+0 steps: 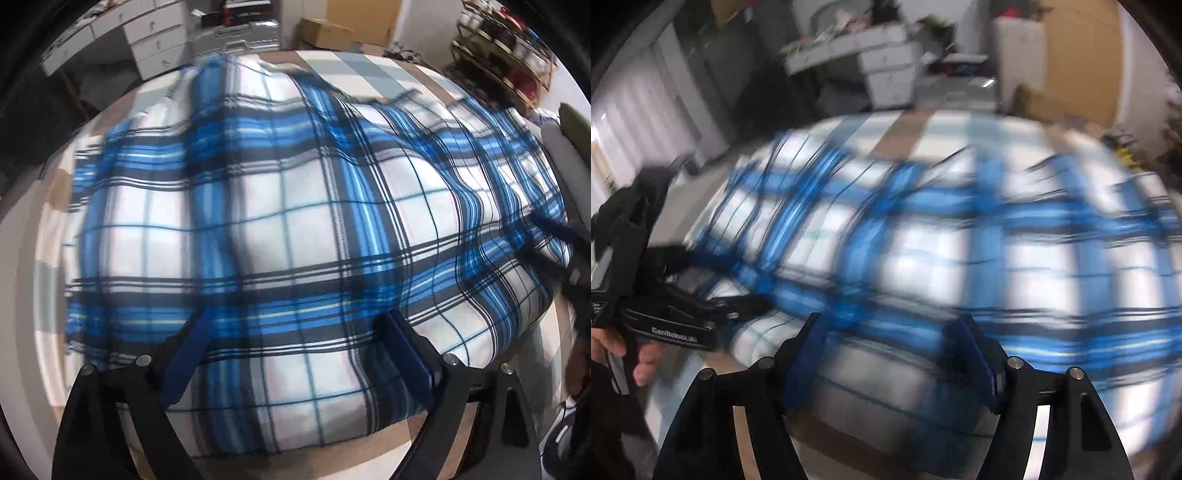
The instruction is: Fold large clothes
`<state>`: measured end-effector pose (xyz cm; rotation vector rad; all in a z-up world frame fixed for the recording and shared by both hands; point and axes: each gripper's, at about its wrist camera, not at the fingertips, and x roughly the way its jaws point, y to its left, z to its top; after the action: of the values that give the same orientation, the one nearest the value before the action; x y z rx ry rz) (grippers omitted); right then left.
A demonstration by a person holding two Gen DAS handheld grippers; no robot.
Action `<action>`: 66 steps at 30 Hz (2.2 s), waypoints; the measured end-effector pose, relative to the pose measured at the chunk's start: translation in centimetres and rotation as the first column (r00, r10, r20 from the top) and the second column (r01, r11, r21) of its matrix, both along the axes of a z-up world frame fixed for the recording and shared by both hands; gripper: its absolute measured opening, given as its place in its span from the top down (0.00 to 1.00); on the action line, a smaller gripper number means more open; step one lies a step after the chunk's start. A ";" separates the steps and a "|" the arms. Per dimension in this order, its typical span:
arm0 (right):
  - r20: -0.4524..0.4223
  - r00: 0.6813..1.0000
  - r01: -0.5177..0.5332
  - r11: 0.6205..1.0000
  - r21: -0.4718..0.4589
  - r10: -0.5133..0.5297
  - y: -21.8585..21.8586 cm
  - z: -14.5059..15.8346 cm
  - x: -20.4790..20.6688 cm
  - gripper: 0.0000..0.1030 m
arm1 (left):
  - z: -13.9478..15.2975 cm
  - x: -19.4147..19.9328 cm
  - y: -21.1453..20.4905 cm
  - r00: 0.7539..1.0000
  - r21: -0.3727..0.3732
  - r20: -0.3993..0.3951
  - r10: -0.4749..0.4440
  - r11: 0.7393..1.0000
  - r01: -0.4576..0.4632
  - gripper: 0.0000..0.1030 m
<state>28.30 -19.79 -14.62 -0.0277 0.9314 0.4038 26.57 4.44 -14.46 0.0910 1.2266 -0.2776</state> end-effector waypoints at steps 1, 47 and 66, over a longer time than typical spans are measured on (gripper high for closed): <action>0.054 0.998 0.047 0.998 -0.047 -0.045 -1.4 0.7 -0.2 0.29 | 0.7 0.2 -0.3 0.999 0.040 0.044 0.009 0.999 -0.011 0.13; -0.061 0.998 -0.004 0.981 -0.196 -0.009 8.1 -3.9 10.6 0.53 | -0.8 -3.1 -0.2 0.981 -0.026 0.191 0.022 0.999 -0.018 0.00; 0.035 0.997 0.069 0.977 -0.202 -0.063 -2.4 1.3 8.4 0.55 | -0.5 -5.6 -0.1 0.975 -0.039 0.221 0.031 0.999 -0.023 0.01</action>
<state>36.74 -22.16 -13.34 -0.1885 0.9400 0.2449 21.01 4.33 -14.95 0.0723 0.9999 -0.2589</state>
